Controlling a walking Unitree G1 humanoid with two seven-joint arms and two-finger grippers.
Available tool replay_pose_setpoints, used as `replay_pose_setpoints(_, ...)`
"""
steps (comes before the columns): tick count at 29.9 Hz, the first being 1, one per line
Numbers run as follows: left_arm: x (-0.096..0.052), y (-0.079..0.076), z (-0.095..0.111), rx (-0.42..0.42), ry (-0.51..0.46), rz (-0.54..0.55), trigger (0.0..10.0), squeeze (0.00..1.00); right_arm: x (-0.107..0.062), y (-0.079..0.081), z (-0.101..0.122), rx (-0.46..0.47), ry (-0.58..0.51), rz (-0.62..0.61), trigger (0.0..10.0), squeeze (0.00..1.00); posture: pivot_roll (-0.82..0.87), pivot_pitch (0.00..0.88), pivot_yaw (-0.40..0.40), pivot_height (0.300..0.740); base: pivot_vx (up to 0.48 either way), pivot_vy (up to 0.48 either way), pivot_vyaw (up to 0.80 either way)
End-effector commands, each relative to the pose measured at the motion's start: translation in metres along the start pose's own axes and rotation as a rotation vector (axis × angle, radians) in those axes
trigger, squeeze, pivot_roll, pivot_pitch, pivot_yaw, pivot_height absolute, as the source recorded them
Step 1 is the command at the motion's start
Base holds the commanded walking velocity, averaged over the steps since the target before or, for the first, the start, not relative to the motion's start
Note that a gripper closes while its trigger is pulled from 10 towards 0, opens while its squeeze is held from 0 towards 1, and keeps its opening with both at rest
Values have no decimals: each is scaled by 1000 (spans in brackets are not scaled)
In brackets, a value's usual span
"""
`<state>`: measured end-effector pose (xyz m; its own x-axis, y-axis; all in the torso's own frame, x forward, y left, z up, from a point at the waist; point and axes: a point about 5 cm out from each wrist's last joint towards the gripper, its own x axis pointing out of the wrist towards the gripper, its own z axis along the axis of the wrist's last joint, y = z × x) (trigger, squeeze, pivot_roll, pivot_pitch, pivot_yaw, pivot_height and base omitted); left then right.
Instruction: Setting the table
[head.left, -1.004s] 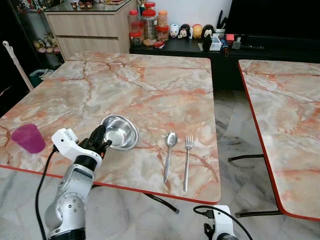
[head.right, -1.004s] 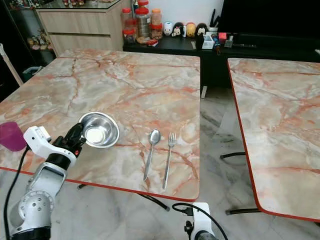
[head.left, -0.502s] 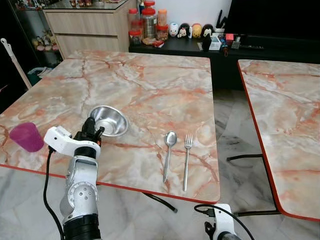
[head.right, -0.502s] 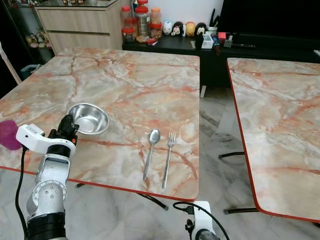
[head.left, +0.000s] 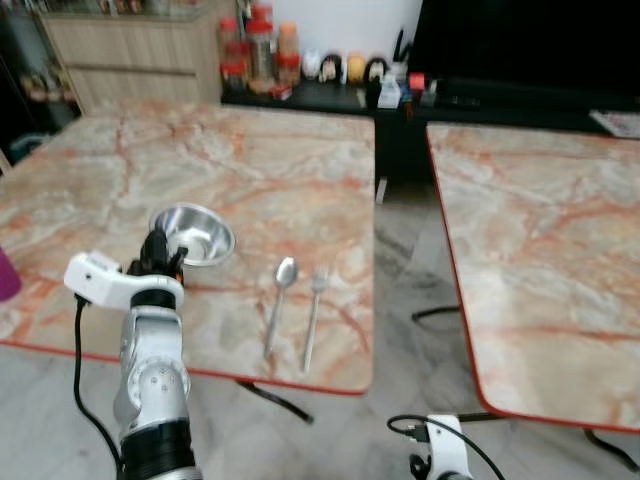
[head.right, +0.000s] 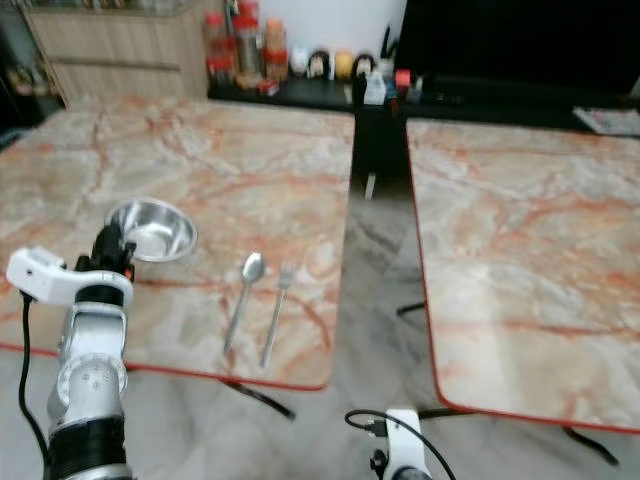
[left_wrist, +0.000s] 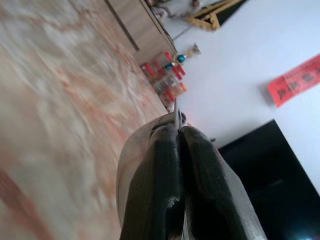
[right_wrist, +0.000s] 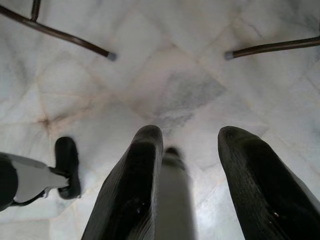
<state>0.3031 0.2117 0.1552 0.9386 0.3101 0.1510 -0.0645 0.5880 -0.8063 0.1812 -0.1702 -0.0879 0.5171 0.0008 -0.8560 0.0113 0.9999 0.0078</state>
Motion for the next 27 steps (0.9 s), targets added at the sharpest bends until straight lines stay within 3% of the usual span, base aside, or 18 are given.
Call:
replay_pose_setpoints(1,3,-6,-2,-16,-4,-9,10000,0,-1,-8,-2,0,7,-20,10000,0,60,0,-26,732,0,-420,0)
replay_pose_setpoints(13,8,-12,8,-11,-45,-31,10000,0,-1,-8,-1,9,2,-22,10000,0,60,0,-25,732,0,-422,0)
replay_pose_setpoints(21,10,-30,4,-112,-41,-91,10000,0,-1,-8,2,26,-20,-17,10000,0,56,0,-23,732,0,-426,0)
replay_pose_setpoints(27,8,-32,-5,-185,-23,-80,10000,0,-1,-8,5,31,-32,-14,10000,0,55,0,-26,732,0,-428,0)
